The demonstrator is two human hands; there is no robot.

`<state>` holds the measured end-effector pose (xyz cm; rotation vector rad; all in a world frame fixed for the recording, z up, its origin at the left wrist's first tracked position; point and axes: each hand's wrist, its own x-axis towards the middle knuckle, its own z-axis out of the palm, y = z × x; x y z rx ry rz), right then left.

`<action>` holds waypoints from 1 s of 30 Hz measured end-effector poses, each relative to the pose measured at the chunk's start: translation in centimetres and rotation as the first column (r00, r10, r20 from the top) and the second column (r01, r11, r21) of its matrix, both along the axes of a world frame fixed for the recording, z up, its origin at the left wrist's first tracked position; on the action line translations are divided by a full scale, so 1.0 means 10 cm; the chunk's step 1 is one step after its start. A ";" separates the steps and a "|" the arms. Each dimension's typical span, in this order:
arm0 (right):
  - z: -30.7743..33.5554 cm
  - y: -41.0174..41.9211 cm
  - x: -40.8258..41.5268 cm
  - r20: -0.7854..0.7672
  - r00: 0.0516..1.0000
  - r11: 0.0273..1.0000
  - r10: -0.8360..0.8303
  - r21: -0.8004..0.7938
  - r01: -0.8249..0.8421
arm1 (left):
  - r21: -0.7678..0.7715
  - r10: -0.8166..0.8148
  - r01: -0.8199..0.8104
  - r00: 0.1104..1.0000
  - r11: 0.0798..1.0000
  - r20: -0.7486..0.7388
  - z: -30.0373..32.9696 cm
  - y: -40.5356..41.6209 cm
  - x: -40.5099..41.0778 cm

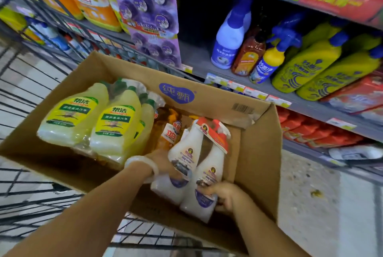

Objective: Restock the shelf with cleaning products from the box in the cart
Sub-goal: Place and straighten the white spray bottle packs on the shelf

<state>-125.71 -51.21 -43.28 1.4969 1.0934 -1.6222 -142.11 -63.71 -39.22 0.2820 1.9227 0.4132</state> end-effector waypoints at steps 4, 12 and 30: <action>0.28 -0.02 0.01 -0.098 0.989 0.993 -0.115 -0.047 0.110 | 0.020 0.015 -0.014 0.999 1.000 -0.048 0.39 -0.04 -0.07; 1.10 0.02 0.10 -0.513 0.832 0.955 -0.210 0.075 0.287 | 0.173 0.081 -0.037 0.963 0.984 -0.256 1.41 -0.17 0.08; 3.61 2.06 3.11 -0.813 0.555 0.426 0.174 0.570 0.702 | 0.853 0.181 0.047 0.970 0.519 -0.164 3.24 1.98 2.81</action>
